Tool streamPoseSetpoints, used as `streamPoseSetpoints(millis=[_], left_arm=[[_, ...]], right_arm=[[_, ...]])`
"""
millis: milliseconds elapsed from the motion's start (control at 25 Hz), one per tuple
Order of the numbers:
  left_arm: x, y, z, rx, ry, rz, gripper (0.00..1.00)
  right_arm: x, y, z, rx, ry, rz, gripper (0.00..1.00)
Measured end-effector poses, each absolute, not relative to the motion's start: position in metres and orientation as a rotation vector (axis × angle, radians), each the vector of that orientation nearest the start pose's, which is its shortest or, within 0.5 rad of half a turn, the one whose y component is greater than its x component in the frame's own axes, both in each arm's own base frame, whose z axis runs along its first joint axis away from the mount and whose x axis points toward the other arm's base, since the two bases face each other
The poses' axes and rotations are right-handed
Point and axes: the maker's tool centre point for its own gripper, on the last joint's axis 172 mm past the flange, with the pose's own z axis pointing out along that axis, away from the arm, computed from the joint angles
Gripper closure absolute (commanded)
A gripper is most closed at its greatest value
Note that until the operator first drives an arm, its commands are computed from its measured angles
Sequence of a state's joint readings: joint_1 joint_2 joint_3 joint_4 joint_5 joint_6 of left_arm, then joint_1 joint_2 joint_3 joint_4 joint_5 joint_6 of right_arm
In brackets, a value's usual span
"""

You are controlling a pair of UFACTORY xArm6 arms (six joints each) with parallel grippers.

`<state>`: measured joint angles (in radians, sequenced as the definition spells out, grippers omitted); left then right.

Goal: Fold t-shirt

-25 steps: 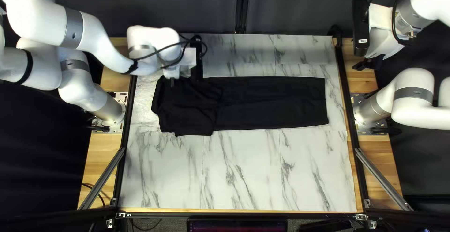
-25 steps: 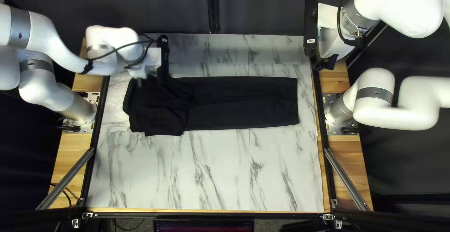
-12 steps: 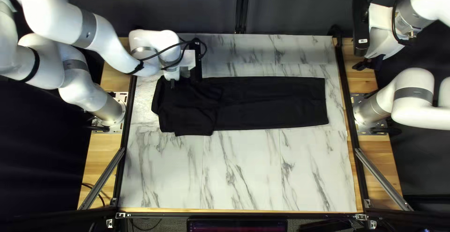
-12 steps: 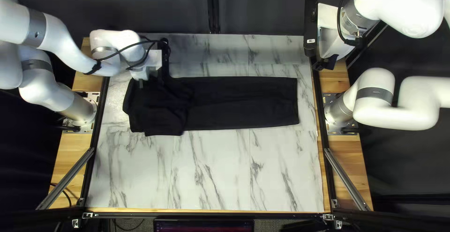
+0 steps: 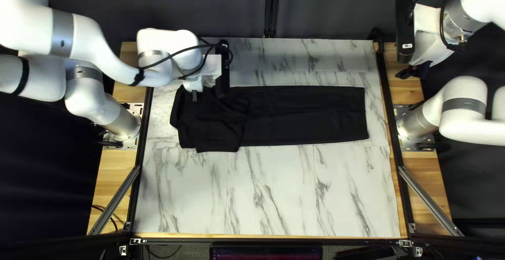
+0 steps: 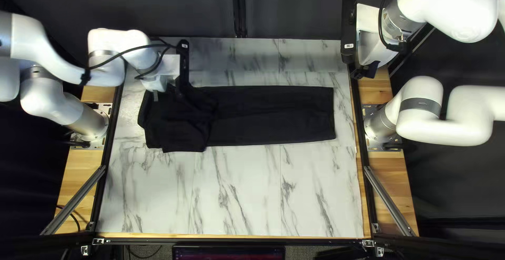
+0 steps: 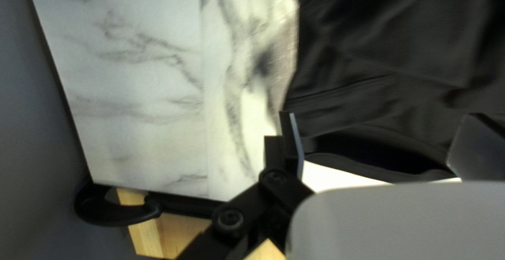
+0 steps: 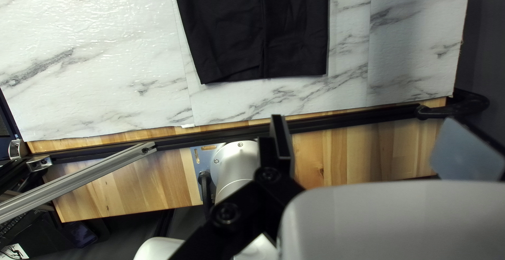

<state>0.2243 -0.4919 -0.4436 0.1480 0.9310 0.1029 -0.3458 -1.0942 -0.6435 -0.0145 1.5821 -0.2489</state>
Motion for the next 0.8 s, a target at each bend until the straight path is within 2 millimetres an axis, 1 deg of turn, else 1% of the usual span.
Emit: streamPoseSetpoints(millis=[120, 360, 520, 600, 680, 800], left_arm=[[0.306, 0.076, 0.15, -3.04, -0.017, -0.027, 0.0], [0.309, 0.049, 0.187, -3.094, 0.027, -0.118, 0.0], [0.314, 0.029, 0.216, -3.129, 0.072, -0.178, 0.0], [0.318, 0.02, 0.228, -3.142, 0.097, -0.206, 0.0], [0.321, 0.011, 0.234, -3.153, 0.12, -0.228, 0.0], [0.327, -0.001, 0.236, -3.166, 0.146, -0.25, 0.0]], right_arm=[[0.199, -0.076, 0.324, -3.189, 0.157, -0.231, 0.0], [0.199, -0.076, 0.324, -3.189, 0.157, -0.231, 0.0], [0.199, -0.076, 0.324, -3.189, 0.157, -0.231, 0.0], [0.199, -0.076, 0.324, -3.189, 0.157, -0.231, 0.0], [0.199, -0.076, 0.324, -3.189, 0.157, -0.231, 0.0], [0.199, -0.076, 0.324, -3.189, 0.157, -0.231, 0.0]])
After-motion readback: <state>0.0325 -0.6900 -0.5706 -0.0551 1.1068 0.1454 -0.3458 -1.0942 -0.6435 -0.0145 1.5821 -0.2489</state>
